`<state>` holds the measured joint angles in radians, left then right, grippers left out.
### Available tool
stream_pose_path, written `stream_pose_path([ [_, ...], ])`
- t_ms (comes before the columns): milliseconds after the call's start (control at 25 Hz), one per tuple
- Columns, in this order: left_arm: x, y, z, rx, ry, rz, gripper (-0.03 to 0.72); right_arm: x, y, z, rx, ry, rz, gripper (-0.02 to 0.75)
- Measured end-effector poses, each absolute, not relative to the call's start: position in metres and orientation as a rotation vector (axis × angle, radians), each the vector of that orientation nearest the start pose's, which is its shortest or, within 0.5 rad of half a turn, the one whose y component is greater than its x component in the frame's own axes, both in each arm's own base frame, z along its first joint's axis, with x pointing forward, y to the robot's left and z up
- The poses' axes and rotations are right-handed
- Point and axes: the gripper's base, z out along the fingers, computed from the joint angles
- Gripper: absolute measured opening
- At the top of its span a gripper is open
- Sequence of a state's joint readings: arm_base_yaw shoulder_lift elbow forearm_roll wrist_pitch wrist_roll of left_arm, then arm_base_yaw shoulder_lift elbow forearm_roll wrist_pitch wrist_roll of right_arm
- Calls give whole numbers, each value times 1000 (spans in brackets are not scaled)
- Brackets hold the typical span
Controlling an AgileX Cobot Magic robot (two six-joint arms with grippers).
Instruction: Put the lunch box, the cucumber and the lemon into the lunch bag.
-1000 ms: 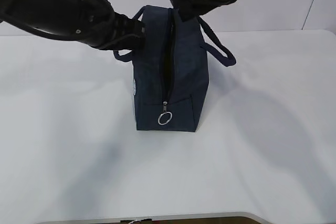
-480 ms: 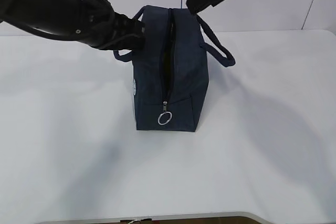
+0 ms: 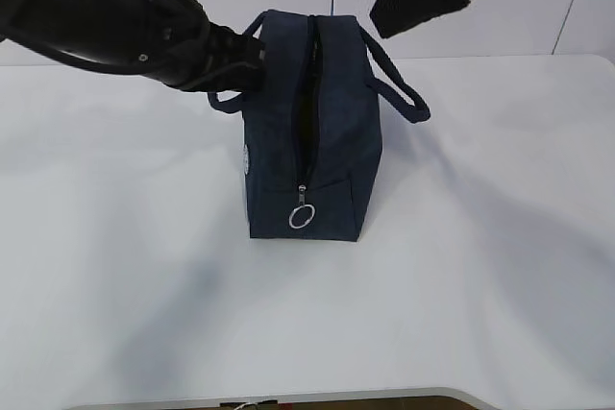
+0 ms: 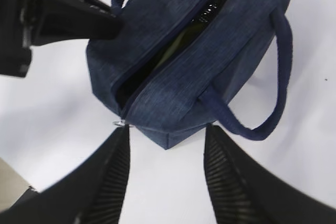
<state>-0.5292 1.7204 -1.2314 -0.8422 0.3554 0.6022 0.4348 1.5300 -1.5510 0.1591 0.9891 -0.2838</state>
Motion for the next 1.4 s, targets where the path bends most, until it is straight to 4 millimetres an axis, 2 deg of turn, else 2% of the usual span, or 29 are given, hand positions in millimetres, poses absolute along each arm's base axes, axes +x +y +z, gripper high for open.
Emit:
stream_pose_path([
  [400, 325, -217, 266, 512, 2221, -689, 5, 254, 135, 363, -795, 2277, 331, 377],
  [720, 325, -217, 266, 512, 2221, -689, 5, 224, 132, 342, -840, 2214, 457, 377],
  [1160, 325, -217, 266, 512, 2221, -689, 5, 201, 139, 304, -898, 2110, 684, 377],
  [1400, 325, -217, 266, 512, 2221, -689, 5, 196, 141, 287, -967, 1986, 701, 377],
])
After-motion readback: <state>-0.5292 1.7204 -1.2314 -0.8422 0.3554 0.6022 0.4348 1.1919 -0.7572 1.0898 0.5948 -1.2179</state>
